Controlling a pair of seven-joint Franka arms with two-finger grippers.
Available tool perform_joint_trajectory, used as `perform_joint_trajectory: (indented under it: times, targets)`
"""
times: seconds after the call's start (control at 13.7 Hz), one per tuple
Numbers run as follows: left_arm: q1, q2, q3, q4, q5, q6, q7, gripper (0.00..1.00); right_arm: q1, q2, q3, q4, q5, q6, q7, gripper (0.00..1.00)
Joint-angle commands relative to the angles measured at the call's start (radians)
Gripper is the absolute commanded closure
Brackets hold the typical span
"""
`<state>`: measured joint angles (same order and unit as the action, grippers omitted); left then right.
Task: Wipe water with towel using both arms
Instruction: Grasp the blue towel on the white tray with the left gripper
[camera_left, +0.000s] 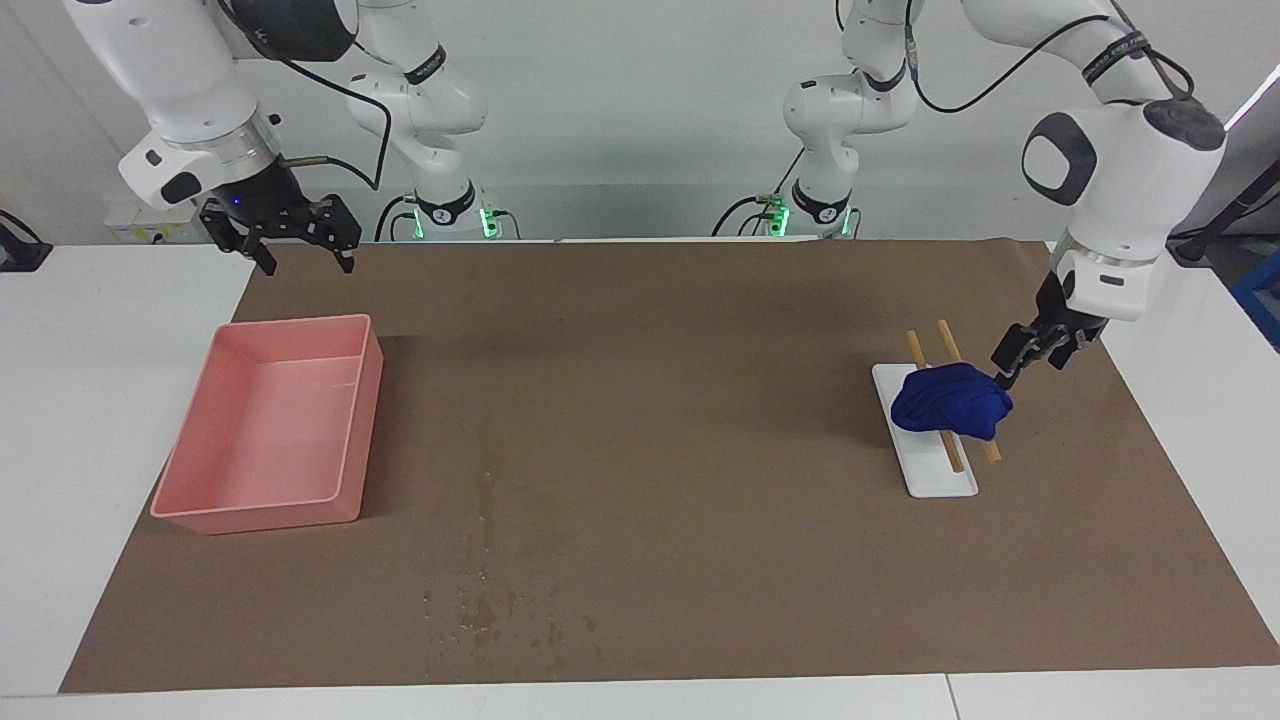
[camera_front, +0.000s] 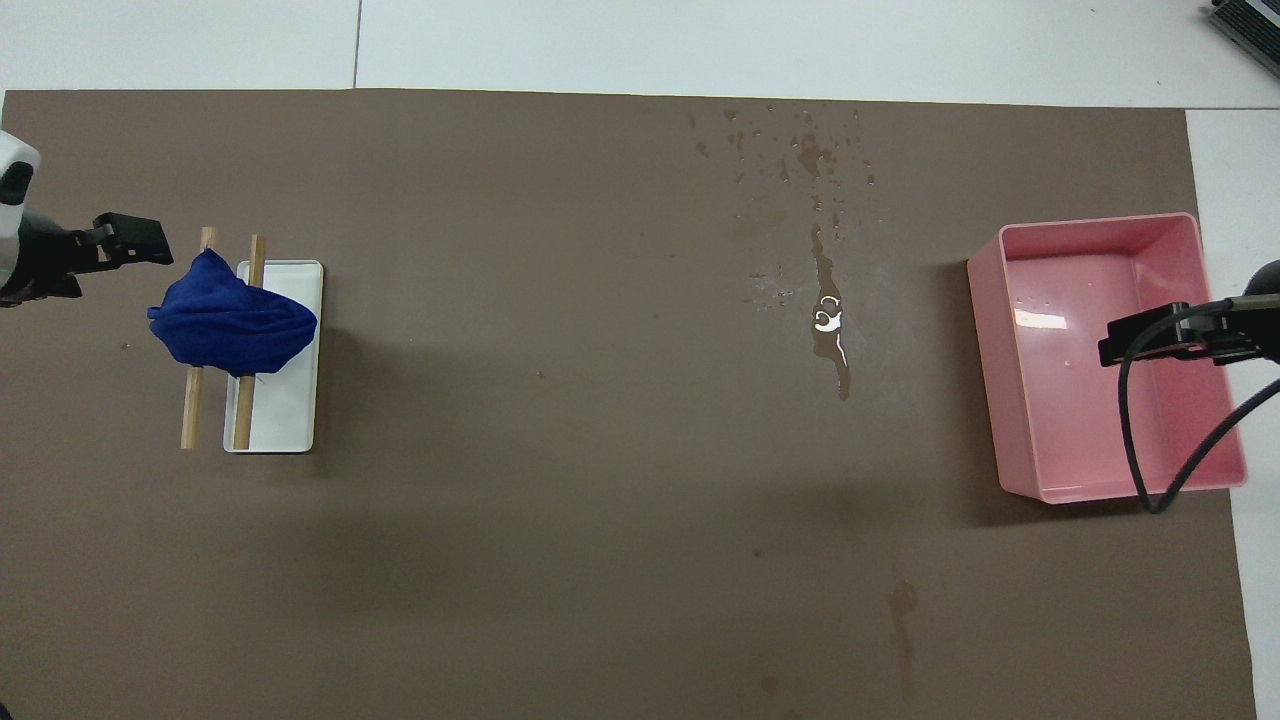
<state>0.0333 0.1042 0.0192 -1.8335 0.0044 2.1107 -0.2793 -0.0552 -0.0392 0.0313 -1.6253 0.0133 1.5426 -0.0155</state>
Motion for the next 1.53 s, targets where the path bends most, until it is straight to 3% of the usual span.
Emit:
perform_joint_trajectory:
  times: [0.0, 0.44, 0.51, 0.65, 0.73, 1.02, 1.16, 1.46]
  targets:
    - [-0.010, -0.035, -0.001, -0.120, 0.023, 0.105, -0.118, 0.00, 0.012, -0.010, -0.011, -0.014, -0.012, 0.016, 0.000, 0.00]
    - [-0.010, -0.075, -0.004, -0.236, 0.023, 0.185, -0.141, 0.02, 0.017, -0.010, -0.008, -0.037, -0.012, 0.016, 0.002, 0.00]
    - [-0.012, -0.071, -0.004, -0.239, 0.023, 0.202, -0.149, 0.18, 0.017, -0.010, -0.005, -0.037, -0.012, 0.013, 0.000, 0.00]
    - [-0.010, -0.066, -0.004, -0.234, 0.023, 0.212, -0.147, 0.93, 0.021, -0.010, 0.013, -0.037, 0.000, 0.004, -0.007, 0.00]
    - [-0.012, -0.064, -0.004, -0.231, 0.023, 0.213, -0.146, 1.00, 0.034, -0.017, 0.031, -0.037, 0.001, -0.004, -0.009, 0.00]
    - [-0.007, -0.061, -0.004, -0.225, 0.023, 0.223, -0.133, 1.00, 0.041, -0.025, 0.035, -0.036, 0.007, 0.019, -0.012, 0.00]
    - [-0.003, -0.055, -0.005, -0.176, 0.005, 0.166, -0.141, 1.00, 0.075, -0.027, 0.035, -0.056, 0.008, 0.059, -0.003, 0.00]
    - [0.010, -0.034, 0.001, 0.022, -0.284, -0.116, -0.182, 1.00, 0.072, -0.028, 0.035, -0.134, 0.122, 0.145, 0.096, 0.00]
